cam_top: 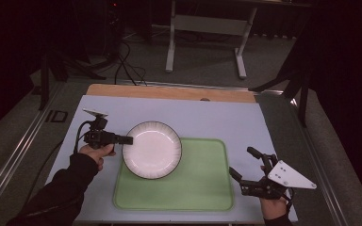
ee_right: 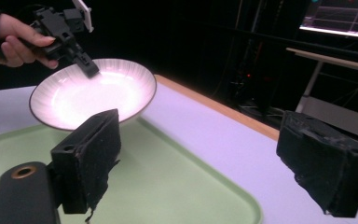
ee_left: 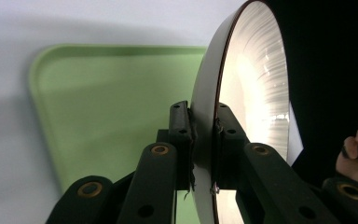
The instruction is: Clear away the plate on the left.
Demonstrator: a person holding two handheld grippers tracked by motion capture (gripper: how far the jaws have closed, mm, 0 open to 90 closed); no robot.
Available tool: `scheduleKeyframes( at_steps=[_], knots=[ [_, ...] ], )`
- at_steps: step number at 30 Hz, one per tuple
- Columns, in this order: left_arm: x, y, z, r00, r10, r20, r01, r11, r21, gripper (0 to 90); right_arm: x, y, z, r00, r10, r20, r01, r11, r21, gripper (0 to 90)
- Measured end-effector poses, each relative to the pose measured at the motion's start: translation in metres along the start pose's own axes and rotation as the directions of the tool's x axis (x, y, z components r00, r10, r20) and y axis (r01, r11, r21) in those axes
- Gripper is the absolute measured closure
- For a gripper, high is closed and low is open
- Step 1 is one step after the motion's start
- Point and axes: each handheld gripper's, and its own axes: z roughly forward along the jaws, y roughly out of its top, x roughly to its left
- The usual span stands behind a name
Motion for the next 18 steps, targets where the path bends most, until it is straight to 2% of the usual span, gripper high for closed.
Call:
scheduleKeyframes(
  at_steps=[3, 9, 14, 18],
  knots=[
    [-0.003, -0.001, 0.006, 0.9999, 0.004, 0.009, -0.004, 0.9999, 0.011, 81.8, -0.001, 0.0, -0.001, 1.0, 0.005, 0.003, -0.005, 1.0, -0.008, 12.0],
    [-0.013, -0.003, 0.027, 0.9996, 0.025, 0.01, -0.026, 0.9975, 0.067, 81.5, 0.0, 0.0, -0.001, 1.0, 0.001, 0.002, -0.001, 1.0, -0.006, 12.1],
    [-0.018, -0.006, 0.04, 0.9996, 0.029, -0.001, -0.029, 0.9967, 0.076, 81.6, 0.0, 0.0, 0.0, 1.0, -0.003, 0.001, 0.003, 1.0, -0.002, 12.6],
    [-0.025, -0.007, 0.054, 0.9989, 0.047, -0.003, -0.047, 0.995, 0.088, 81.6, 0.0, -0.001, 0.0, 1.0, -0.001, 0.002, 0.001, 1.0, 0.002, 12.7]
  ],
)
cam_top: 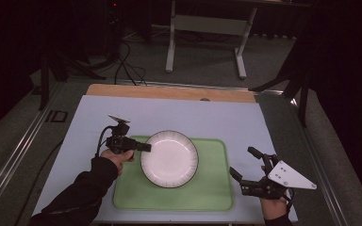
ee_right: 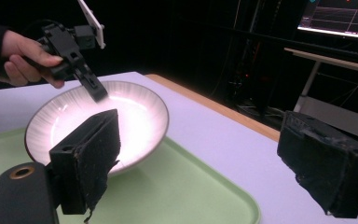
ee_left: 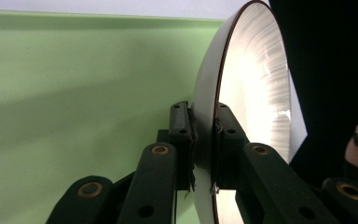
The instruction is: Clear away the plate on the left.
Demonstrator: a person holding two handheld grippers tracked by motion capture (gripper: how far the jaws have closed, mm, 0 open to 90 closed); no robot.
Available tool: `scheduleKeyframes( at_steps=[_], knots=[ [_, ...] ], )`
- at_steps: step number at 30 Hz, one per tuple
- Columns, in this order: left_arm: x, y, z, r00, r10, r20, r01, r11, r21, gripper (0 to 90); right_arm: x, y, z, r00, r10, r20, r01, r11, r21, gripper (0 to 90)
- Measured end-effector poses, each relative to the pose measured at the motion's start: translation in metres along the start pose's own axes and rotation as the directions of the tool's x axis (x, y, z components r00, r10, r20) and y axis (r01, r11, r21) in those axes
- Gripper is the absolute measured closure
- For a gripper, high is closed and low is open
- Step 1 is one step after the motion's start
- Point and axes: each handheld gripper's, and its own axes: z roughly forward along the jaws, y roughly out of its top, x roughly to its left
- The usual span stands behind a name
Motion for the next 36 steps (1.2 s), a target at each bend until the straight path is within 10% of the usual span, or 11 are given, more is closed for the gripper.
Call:
scheduleKeyframes(
  at_steps=[36],
  knots=[
    [0.01, -0.014, 0.054, 0.9916, -0.005, -0.129, 0.014, 0.9973, 0.073, 83.1, 0.001, -0.002, 0.003, 1.0, -0.002, -0.009, 0.002, 1.0, 0.019, 13.0]
  ],
)
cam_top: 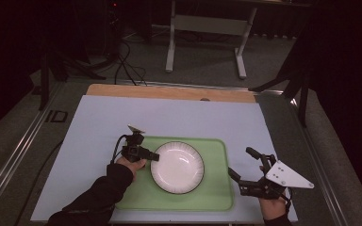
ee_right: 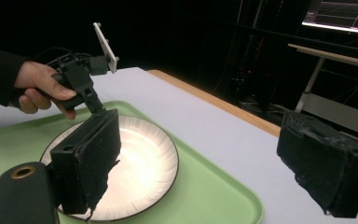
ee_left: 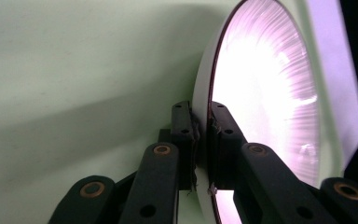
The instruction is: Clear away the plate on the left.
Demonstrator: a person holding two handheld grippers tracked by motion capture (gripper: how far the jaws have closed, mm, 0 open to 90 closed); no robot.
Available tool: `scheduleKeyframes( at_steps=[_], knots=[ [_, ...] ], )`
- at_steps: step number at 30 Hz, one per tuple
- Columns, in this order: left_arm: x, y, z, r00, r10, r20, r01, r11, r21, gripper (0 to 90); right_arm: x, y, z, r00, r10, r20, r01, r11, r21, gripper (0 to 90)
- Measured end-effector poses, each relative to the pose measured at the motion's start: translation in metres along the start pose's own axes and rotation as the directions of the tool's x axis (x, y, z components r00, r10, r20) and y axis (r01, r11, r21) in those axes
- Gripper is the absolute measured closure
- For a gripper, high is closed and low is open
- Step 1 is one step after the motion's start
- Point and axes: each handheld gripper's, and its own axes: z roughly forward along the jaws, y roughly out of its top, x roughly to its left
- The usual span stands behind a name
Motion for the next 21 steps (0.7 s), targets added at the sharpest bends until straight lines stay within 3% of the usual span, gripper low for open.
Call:
scheduleKeyframes(
  at_steps=[7, 13, 14, 17, 21],
  knots=[
    [0.008, -0.004, 0.008, 1.0, -0.002, -0.007, 0.002, 0.9999, 0.016, 80.4, -0.001, -0.001, 0.001, 1.0, 0.007, -0.004, -0.007, 1.0, 0.001, 13.1],
    [0.004, -0.004, 0.008, 0.9984, 0.038, -0.041, -0.036, 0.9988, 0.031, 77.4, 0.0, -0.001, 0.002, 0.9999, 0.008, -0.009, -0.008, 1.0, 0.011, 13.2],
    [0.002, -0.003, 0.008, 0.9972, 0.044, -0.06, -0.042, 0.9986, 0.033, 70.7, 0.0, -0.001, 0.002, 0.9999, 0.005, -0.009, -0.005, 1.0, 0.011, 13.2],
    [0.0, -0.001, 0.004, 0.9972, 0.044, -0.061, -0.043, 0.9989, 0.021, 65.6, 0.0, -0.001, 0.001, 0.9999, 0.008, -0.009, -0.008, 1.0, 0.013, 13.3],
    [-0.002, 0.001, 0.0, 0.9958, 0.062, -0.067, -0.061, 0.998, 0.015, 65.4, 0.0, -0.001, 0.001, 0.9999, 0.011, -0.008, -0.011, 1.0, 0.013, 13.3]
  ],
)
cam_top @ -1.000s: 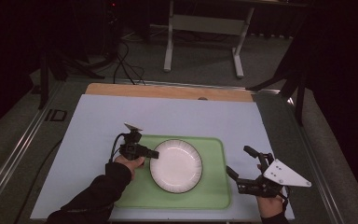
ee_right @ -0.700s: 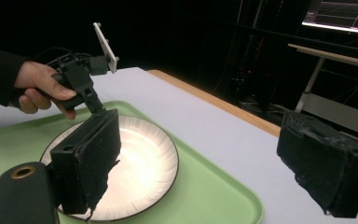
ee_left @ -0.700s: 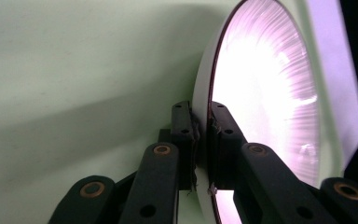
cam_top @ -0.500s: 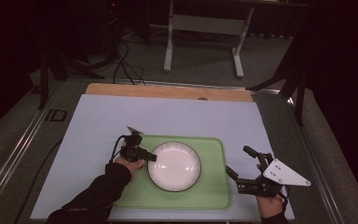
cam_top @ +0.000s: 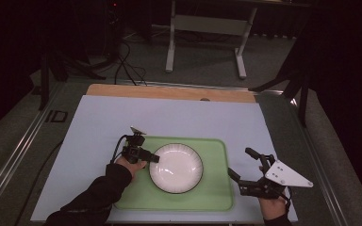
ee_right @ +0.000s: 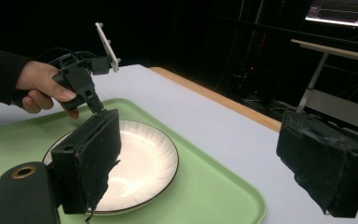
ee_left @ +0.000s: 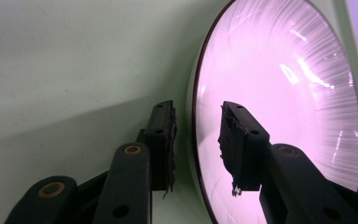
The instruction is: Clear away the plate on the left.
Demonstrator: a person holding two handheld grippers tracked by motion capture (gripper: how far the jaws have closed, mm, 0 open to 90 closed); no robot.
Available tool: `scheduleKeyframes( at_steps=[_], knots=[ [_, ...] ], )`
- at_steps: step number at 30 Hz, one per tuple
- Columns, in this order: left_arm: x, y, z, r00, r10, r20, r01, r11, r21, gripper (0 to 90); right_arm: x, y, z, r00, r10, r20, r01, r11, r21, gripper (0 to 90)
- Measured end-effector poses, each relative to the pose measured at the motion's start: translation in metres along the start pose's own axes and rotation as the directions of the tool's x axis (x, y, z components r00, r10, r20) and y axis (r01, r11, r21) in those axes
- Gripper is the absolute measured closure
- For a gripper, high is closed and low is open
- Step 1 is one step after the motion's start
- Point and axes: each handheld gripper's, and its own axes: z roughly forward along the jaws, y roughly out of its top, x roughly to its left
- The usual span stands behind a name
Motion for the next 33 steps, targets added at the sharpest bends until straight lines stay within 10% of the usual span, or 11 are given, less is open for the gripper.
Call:
scheduleKeyframes(
  at_steps=[12, 22, 29, 33],
  knots=[
    [-0.007, -0.003, -0.018, 0.9916, 0.105, -0.075, -0.107, 0.994, -0.02, 51.9, 0.0, 0.0, 0.0, 1.0, -0.003, 0.001, 0.003, 1.0, 0.003, 13.4],
    [-0.008, -0.007, -0.036, 0.9826, 0.185, 0.009, -0.184, 0.9802, -0.073, 22.0, -0.001, -0.003, -0.002, 1.0, 0.006, 0.006, -0.006, 1.0, 0.009, 13.4],
    [-0.018, -0.01, -0.048, 0.9619, 0.272, -0.031, -0.273, 0.9493, -0.156, 2.0, -0.001, -0.004, -0.005, 0.9999, 0.008, 0.011, -0.008, 1.0, 0.013, 13.4],
    [-0.022, -0.014, -0.055, 0.9441, 0.328, -0.03, -0.325, 0.912, -0.25, 1.3, -0.002, -0.005, -0.007, 0.9998, 0.013, 0.015, -0.013, 1.0, 0.011, 13.4]
  ],
)
